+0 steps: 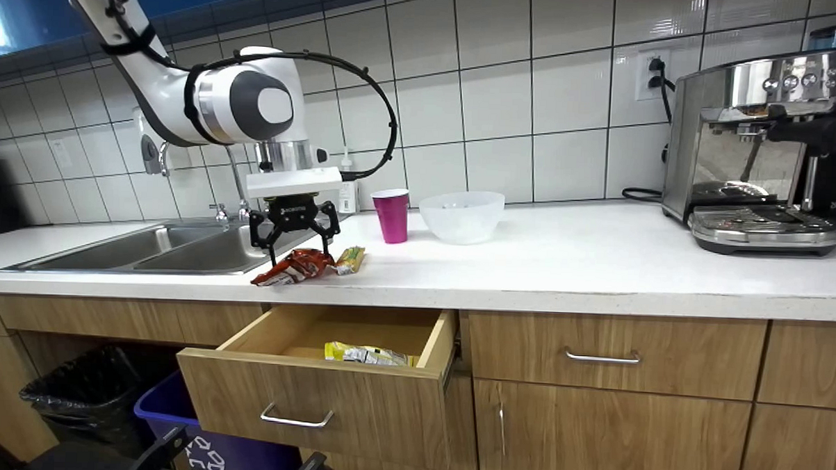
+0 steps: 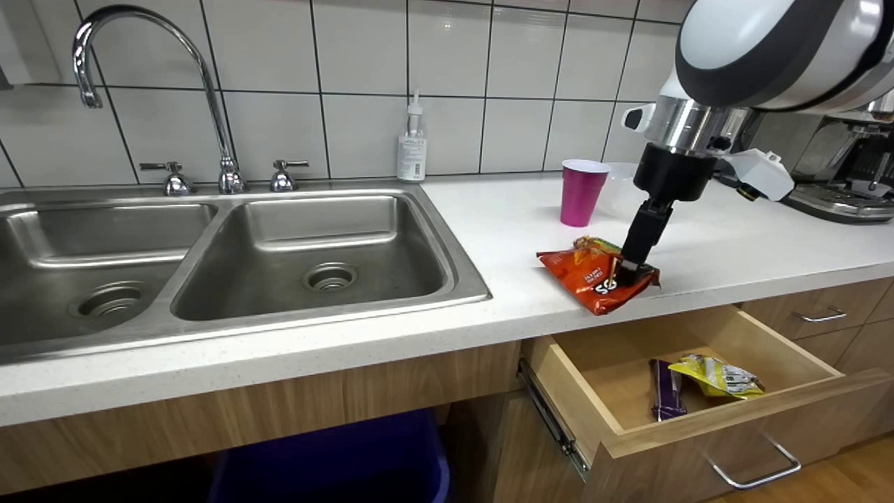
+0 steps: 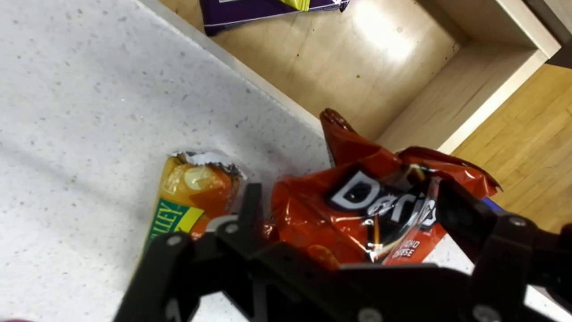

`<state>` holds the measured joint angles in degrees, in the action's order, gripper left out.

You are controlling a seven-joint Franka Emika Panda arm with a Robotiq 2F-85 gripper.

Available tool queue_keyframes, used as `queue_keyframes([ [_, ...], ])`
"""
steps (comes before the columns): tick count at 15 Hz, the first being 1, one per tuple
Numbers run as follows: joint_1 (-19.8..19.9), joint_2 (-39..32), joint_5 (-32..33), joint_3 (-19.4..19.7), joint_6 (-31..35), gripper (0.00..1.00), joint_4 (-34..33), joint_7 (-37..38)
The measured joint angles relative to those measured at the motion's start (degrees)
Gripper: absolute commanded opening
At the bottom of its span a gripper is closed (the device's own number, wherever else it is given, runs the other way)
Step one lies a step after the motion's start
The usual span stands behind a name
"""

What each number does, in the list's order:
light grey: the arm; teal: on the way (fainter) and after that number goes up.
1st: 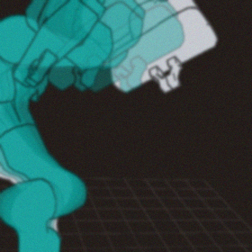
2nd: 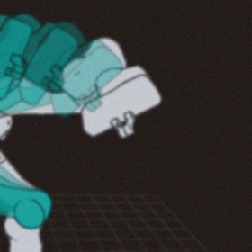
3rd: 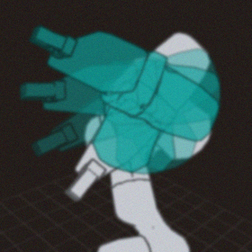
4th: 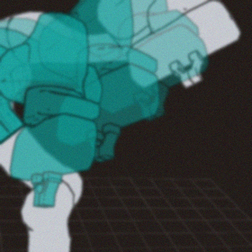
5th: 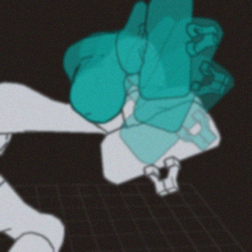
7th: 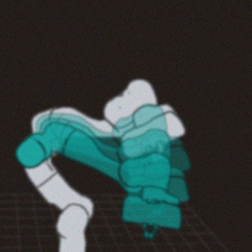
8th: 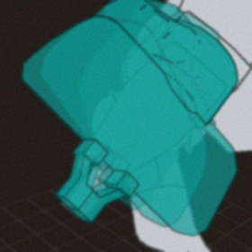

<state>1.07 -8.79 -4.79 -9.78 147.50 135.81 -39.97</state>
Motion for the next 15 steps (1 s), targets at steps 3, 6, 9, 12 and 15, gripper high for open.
queue_keyframes([
  [3,-0.5,0.4,-1.0,-0.1,0.1,1.00,-0.8,0.0],
  [6,-1.7,0.4,-2.1,-0.4,0.2,1.00,-2.2,0.0],
  [9,-2.9,0.0,-3.0,-0.8,0.2,1.00,-3.2,0.0],
  [12,-3.5,-1.5,-3.0,-0.9,0.8,1.00,-4.2,0.0],
  [15,-3.6,-3.2,-2.9,-0.9,2.1,1.00,-5.0,0.2],
])
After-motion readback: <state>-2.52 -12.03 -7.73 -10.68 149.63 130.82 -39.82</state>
